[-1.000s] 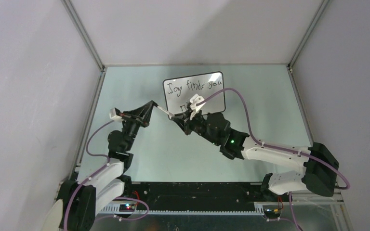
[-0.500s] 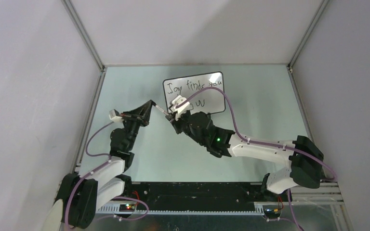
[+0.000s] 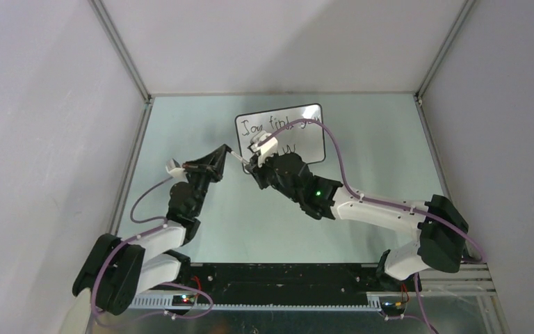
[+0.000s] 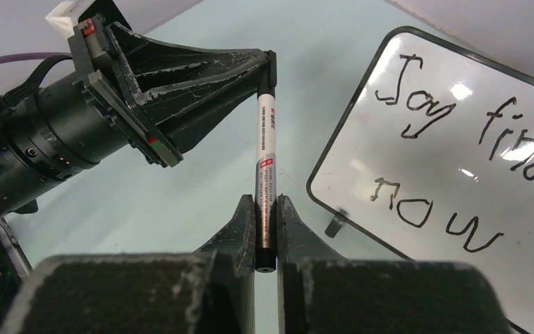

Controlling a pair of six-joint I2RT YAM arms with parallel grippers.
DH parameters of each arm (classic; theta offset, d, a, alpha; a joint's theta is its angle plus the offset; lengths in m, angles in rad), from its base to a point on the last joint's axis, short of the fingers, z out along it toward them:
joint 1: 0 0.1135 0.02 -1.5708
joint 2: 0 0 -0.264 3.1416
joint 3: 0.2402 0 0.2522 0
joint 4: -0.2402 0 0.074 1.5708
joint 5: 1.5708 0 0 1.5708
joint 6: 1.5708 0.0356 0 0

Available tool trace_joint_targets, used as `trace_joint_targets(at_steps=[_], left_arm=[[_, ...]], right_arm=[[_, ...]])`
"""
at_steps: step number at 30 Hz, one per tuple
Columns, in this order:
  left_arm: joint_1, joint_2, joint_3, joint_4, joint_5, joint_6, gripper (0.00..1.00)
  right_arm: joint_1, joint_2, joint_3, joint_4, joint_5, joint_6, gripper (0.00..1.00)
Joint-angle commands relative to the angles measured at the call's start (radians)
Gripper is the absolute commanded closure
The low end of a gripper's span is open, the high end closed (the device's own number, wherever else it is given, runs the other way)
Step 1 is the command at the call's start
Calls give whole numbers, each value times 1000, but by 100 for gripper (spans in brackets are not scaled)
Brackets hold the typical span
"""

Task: Write a sentence on the whiteboard
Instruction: Place the whiteboard marker at the center of the board.

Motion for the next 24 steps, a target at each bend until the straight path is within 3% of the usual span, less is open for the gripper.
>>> trace_joint_targets(at_steps=[1, 5, 7, 11, 14, 18, 22, 24], left_arm=[[-72, -8, 29, 145, 289, 28, 76], [10, 22, 31, 144, 361, 19, 19], [48, 23, 26, 143, 398, 18, 4], [130, -20, 3, 83, 469, 48, 1], [192, -88, 15, -59, 507, 122, 1], [216, -250, 97, -417, 490, 346, 1], [219, -376, 195, -799, 384, 612, 1], [219, -413, 230, -882, 325, 685, 1]], right_arm=[[-11, -18, 50, 30, -45, 41, 100], [-30, -97, 42, -87, -19, 70, 100], [-60, -149, 13, -148, -47, 107, 100], [-228, -281, -125, -206, -248, 228, 100], [-375, -355, -238, -219, -532, 339, 100], [-529, -341, -313, -241, -810, 414, 100], [-588, -278, -370, -226, -929, 446, 98], [-600, -229, -383, -206, -972, 459, 98]])
